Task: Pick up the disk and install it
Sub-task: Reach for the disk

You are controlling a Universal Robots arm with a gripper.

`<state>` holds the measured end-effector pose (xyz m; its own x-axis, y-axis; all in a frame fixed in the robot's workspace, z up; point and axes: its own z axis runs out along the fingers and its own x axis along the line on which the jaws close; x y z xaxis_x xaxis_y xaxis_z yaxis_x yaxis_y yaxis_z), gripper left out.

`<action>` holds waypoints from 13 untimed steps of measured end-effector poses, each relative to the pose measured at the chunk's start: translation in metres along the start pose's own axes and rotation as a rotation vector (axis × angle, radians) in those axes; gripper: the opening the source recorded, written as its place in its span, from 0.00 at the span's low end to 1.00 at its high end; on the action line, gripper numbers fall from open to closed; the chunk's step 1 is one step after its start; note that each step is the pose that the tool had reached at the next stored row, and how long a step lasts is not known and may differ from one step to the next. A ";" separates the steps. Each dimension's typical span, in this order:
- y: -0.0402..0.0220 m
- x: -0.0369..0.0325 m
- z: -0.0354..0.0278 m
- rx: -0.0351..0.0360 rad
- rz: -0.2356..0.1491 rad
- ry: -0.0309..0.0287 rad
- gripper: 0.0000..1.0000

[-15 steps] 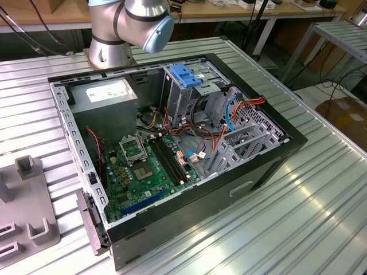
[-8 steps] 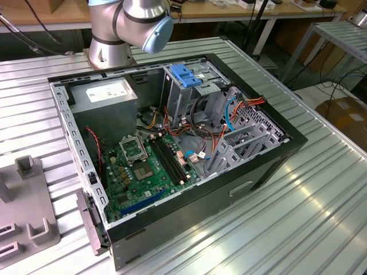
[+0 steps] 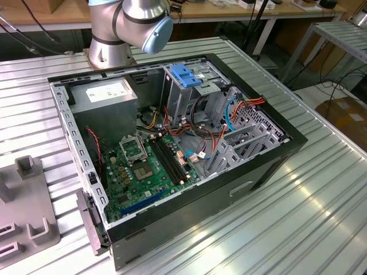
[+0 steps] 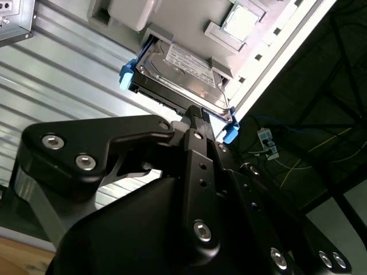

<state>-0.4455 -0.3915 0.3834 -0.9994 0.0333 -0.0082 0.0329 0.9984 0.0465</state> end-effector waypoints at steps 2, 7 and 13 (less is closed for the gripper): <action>0.0000 0.0001 0.0000 0.0000 0.000 0.0000 0.10; -0.0001 0.0002 0.0000 0.0000 0.000 0.0000 0.10; -0.0002 0.0058 0.0000 0.0000 0.000 0.0000 0.10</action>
<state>-0.4513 -0.3916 0.3834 -0.9994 0.0333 -0.0083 0.0329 0.9984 0.0465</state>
